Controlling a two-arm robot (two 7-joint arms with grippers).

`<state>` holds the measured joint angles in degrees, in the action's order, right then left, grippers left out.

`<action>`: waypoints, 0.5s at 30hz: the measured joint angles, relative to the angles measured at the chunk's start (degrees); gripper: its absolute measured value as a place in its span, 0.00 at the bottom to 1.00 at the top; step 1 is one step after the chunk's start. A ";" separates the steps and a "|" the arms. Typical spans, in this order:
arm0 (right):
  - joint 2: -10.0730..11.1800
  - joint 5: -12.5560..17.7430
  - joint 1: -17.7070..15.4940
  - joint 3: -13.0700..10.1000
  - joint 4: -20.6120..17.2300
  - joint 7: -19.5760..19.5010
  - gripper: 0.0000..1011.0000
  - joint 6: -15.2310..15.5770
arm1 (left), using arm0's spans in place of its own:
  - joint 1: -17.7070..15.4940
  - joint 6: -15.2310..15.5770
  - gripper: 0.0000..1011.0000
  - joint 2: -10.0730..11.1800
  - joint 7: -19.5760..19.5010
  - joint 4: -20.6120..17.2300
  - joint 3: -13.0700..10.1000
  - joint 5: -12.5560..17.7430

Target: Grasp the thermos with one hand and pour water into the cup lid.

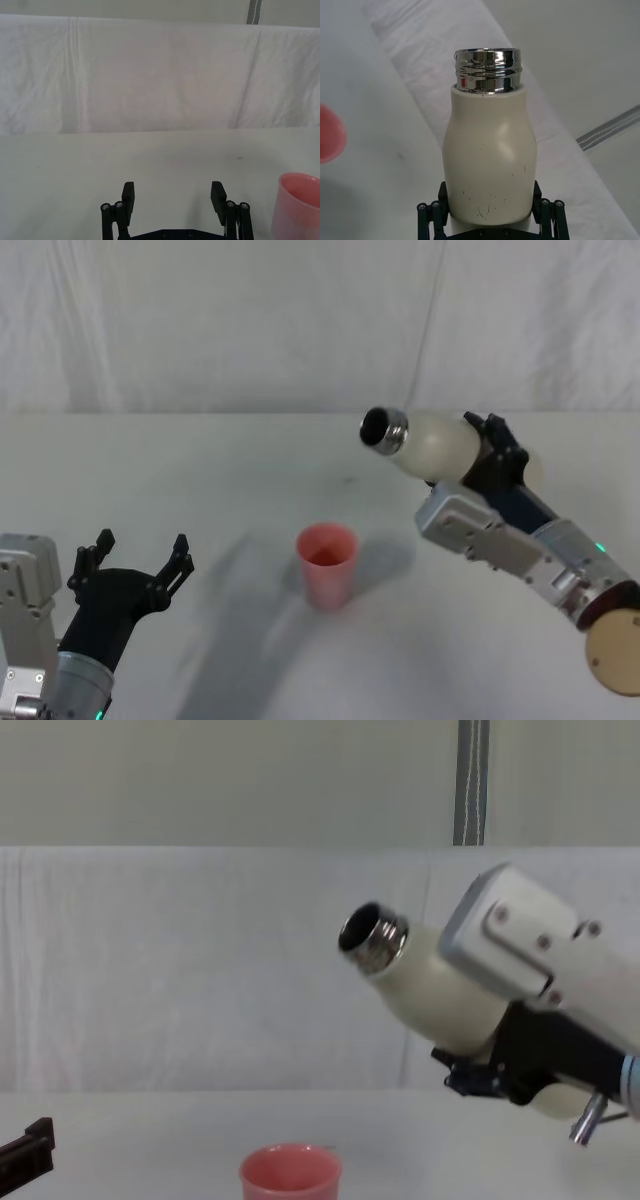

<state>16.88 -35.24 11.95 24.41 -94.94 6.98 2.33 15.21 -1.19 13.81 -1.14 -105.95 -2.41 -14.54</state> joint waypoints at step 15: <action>0.60 -9.29 0.88 4.51 3.07 -0.74 0.94 2.32 | 0.00 0.00 0.99 0.00 0.00 0.00 0.00 0.00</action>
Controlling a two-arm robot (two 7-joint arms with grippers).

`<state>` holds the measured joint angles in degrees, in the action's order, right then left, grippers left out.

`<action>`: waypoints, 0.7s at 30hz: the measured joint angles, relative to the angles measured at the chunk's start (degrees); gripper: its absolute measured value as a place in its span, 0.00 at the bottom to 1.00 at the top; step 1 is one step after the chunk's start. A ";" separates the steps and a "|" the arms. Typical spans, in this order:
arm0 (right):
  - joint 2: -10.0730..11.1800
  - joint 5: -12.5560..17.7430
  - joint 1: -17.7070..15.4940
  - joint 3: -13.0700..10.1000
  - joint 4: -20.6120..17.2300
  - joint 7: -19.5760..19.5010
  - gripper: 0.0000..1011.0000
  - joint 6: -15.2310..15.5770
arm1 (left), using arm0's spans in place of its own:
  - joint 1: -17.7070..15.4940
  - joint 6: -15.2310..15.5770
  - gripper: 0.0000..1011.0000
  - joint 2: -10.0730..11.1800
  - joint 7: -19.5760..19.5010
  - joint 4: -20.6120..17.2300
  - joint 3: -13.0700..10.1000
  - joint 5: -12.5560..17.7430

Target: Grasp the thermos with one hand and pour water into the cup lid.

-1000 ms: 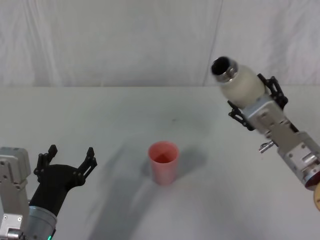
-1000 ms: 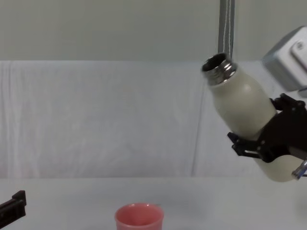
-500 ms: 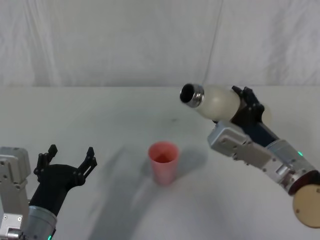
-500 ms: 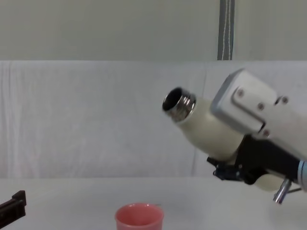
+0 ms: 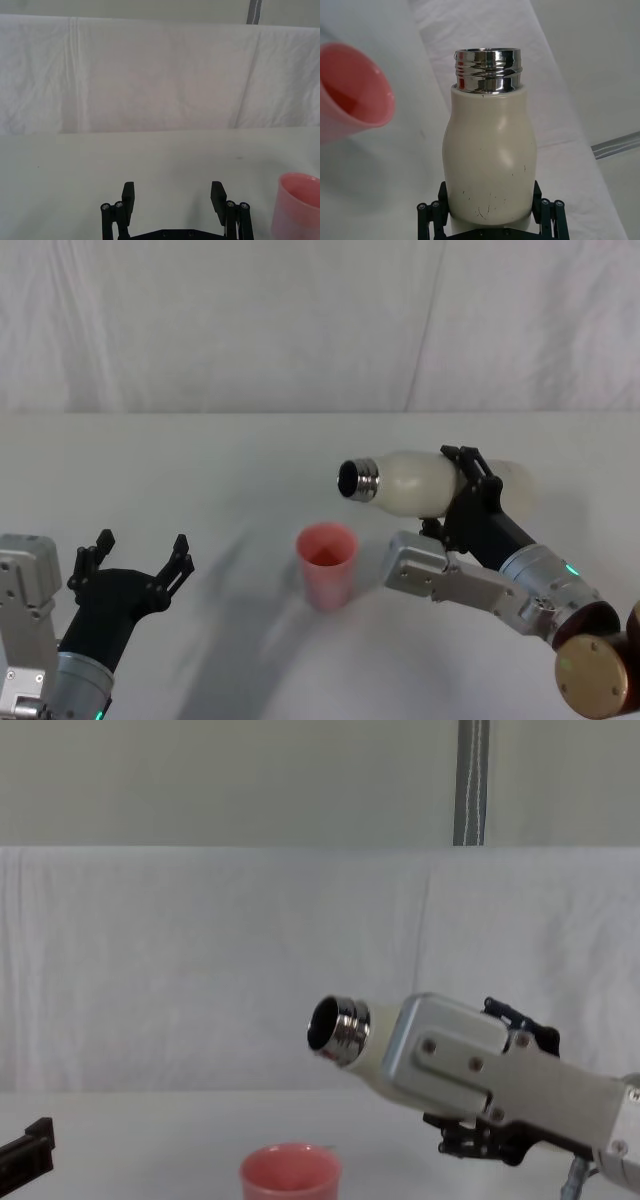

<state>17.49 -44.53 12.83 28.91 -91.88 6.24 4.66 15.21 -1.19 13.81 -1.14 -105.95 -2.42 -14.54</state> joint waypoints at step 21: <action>-0.07 -7.81 0.45 2.82 3.64 -2.86 0.94 2.02 | 0.00 0.00 0.99 0.00 0.00 0.00 0.00 0.00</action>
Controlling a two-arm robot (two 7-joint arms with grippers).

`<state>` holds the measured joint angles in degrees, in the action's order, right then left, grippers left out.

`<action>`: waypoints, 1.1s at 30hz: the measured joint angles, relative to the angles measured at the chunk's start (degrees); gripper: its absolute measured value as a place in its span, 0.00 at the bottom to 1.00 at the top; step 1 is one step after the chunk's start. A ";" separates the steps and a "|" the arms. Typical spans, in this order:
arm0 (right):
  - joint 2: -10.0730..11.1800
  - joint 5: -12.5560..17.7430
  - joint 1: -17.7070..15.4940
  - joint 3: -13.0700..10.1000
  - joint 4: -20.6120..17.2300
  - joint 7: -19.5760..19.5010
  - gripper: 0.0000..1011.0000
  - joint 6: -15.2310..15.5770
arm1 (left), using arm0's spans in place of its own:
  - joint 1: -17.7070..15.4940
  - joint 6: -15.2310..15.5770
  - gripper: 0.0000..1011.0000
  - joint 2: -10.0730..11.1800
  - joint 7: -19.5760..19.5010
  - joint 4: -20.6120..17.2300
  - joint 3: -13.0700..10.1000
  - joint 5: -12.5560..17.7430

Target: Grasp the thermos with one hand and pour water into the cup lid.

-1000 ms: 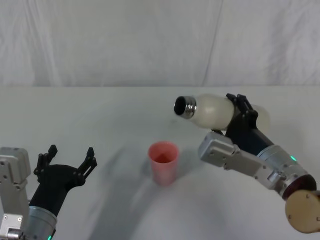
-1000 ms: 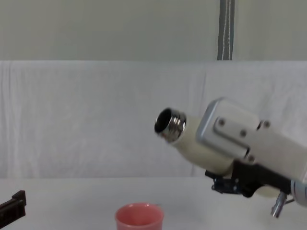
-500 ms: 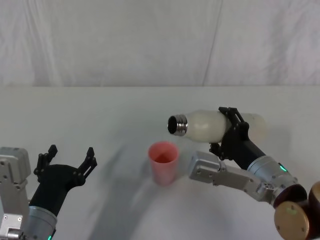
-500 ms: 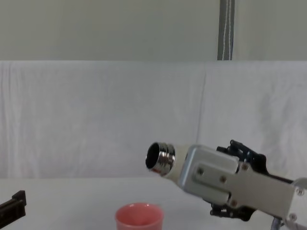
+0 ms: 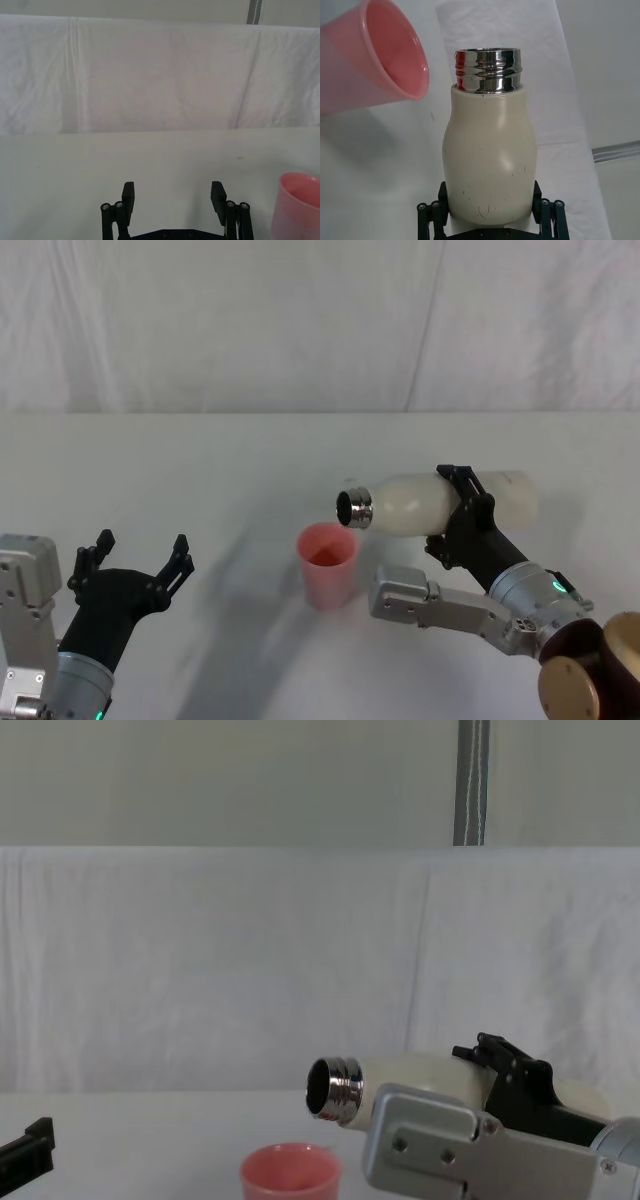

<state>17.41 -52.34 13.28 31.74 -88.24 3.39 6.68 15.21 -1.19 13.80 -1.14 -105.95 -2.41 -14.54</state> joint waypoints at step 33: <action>1.16 -6.52 1.42 1.76 -0.22 -0.13 0.94 2.26 | 0.00 0.00 0.99 0.00 0.00 0.00 0.00 0.00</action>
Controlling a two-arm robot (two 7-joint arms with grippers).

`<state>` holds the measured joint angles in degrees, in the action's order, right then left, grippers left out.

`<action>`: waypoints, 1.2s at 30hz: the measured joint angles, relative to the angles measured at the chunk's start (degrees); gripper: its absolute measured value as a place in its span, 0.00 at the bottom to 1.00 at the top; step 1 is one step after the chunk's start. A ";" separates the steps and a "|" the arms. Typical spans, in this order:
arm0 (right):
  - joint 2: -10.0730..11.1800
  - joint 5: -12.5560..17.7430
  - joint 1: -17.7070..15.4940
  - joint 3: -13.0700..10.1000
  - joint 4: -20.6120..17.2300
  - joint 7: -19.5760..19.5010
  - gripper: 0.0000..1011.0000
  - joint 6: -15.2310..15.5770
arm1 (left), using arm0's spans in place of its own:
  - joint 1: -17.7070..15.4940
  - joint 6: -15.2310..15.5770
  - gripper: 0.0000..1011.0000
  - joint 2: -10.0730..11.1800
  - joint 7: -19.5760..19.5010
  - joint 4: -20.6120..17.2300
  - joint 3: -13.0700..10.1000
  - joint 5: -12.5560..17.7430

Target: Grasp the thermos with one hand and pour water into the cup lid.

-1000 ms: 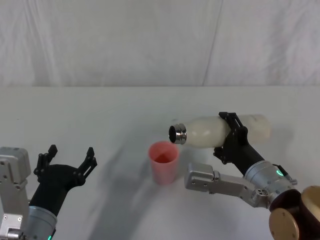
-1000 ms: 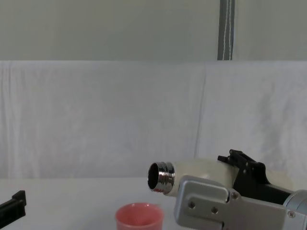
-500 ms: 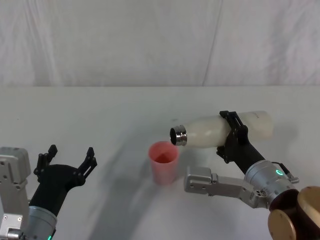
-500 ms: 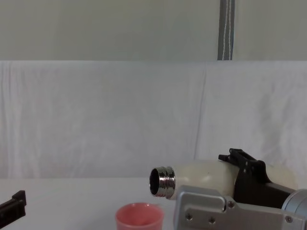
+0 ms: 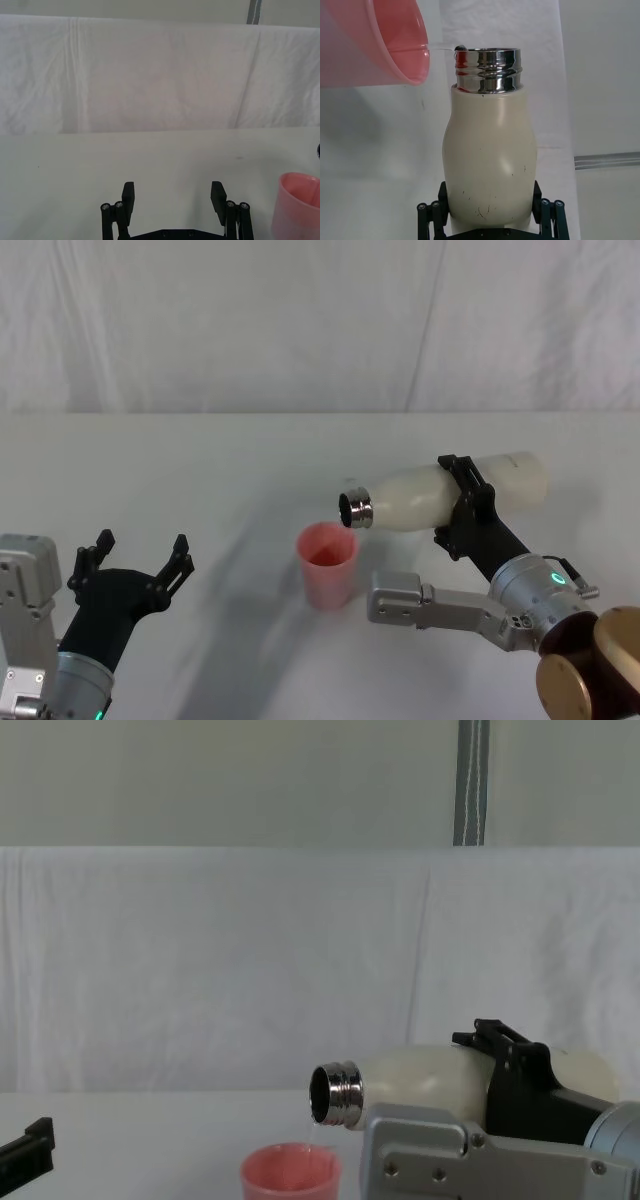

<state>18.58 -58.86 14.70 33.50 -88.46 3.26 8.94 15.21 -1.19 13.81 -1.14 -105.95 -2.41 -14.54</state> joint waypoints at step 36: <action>0.29 -1.11 0.60 0.94 -0.61 1.03 0.94 0.32 | 0.00 0.00 0.99 0.00 0.00 0.00 0.00 0.00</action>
<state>18.86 -59.97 15.30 34.44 -89.07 4.28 9.26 15.21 -1.19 13.81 -1.14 -105.95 -2.41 -14.54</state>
